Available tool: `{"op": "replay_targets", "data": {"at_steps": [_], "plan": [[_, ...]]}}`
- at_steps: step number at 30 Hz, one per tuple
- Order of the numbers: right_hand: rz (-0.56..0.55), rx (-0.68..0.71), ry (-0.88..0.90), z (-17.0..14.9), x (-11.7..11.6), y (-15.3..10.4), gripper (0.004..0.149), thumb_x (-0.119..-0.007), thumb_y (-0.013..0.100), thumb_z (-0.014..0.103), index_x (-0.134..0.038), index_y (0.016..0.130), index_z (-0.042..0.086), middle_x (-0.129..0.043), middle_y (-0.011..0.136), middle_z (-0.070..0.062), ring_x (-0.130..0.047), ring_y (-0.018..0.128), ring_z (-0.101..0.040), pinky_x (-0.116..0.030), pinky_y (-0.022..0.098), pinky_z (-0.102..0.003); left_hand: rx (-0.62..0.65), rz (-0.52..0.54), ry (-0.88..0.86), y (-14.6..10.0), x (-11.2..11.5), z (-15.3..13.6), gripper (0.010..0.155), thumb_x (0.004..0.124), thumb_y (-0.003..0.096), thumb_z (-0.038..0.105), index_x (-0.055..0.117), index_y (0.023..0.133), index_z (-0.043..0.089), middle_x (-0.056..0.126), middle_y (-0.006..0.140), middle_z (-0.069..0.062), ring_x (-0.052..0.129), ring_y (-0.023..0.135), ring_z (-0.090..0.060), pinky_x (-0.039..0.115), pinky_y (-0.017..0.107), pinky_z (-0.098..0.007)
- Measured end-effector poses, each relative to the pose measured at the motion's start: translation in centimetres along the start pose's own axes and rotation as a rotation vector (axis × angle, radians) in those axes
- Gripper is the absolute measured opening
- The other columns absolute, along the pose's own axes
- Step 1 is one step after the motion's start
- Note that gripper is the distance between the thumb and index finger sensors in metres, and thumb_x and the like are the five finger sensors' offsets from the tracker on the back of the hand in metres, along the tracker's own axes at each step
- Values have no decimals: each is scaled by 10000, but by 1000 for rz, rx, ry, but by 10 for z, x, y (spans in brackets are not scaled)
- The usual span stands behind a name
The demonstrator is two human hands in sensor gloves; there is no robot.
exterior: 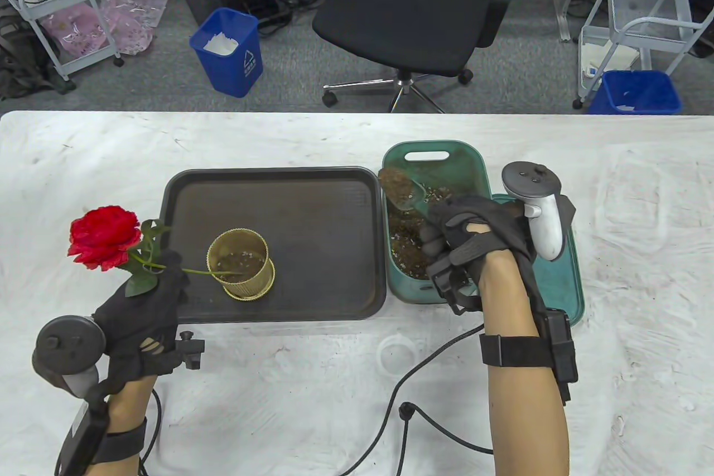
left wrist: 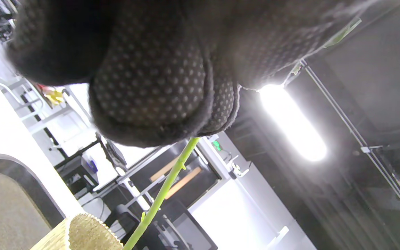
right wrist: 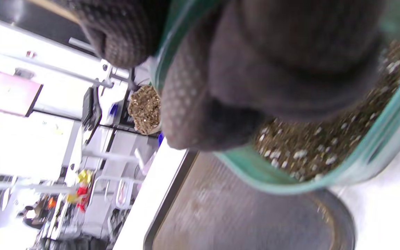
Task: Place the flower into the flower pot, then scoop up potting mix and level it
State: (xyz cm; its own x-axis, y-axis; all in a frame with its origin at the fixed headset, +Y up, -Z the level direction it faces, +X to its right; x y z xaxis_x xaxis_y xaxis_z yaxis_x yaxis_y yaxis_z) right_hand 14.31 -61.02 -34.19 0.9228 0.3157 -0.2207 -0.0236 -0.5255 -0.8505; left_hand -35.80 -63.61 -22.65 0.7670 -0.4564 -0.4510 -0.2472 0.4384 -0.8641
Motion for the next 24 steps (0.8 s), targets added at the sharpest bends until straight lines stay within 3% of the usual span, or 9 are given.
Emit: {"op": "replay_targets", "data": {"at_steps": [4,11,16,19,24], "plan": [[110,50,-45,16,-42,1,531,-740,419,315,-734,852,10,-987,594,-159,-1080,234,-257,-963,85,-333,0,2,2,0,0,0,422,885,425,448,942,769,209,1070,564,27,1136,228,-141,963,245,-322],[284,86,-177,30,-139,11,528,-740,423,319,-730,855,14,-986,598,-160,-1080,241,-258,-964,90,-334,-4,2,1,0,-1,0,422,884,426,448,942,769,209,1070,564,30,1136,230,-139,964,246,-322],[285,72,-261,20,-192,27,528,-748,422,321,-731,850,12,-986,596,-160,-1083,239,-259,-967,89,-337,-4,2,0,0,-1,0,423,884,425,449,943,768,209,1070,563,29,1136,229,-139,964,246,-321],[268,89,-297,22,-205,28,528,-761,422,321,-733,848,10,-987,595,-164,-1082,237,-265,-965,89,-344,-4,2,0,1,-1,0,423,884,425,449,943,768,210,1070,563,30,1136,229,-140,964,246,-321],[120,216,-512,42,-220,14,531,-803,417,333,-747,845,25,-994,594,-159,-1079,238,-271,-960,92,-352,-4,2,0,1,-1,0,421,884,424,448,944,767,210,1071,562,30,1136,228,-139,964,244,-321]]}}
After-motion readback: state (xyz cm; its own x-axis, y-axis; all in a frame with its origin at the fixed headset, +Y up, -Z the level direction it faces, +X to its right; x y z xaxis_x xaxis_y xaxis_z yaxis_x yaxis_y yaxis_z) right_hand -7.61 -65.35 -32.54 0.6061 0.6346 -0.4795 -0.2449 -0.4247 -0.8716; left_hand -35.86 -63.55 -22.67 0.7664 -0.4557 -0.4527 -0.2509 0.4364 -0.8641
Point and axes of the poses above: the tracker on the back of each hand, its own z axis roughly to the thumb side, its own y axis roughly from the wrist to the fingertips, x = y × z, the point moved 4 cm from there along y, roughly from the wrist to the fingertips
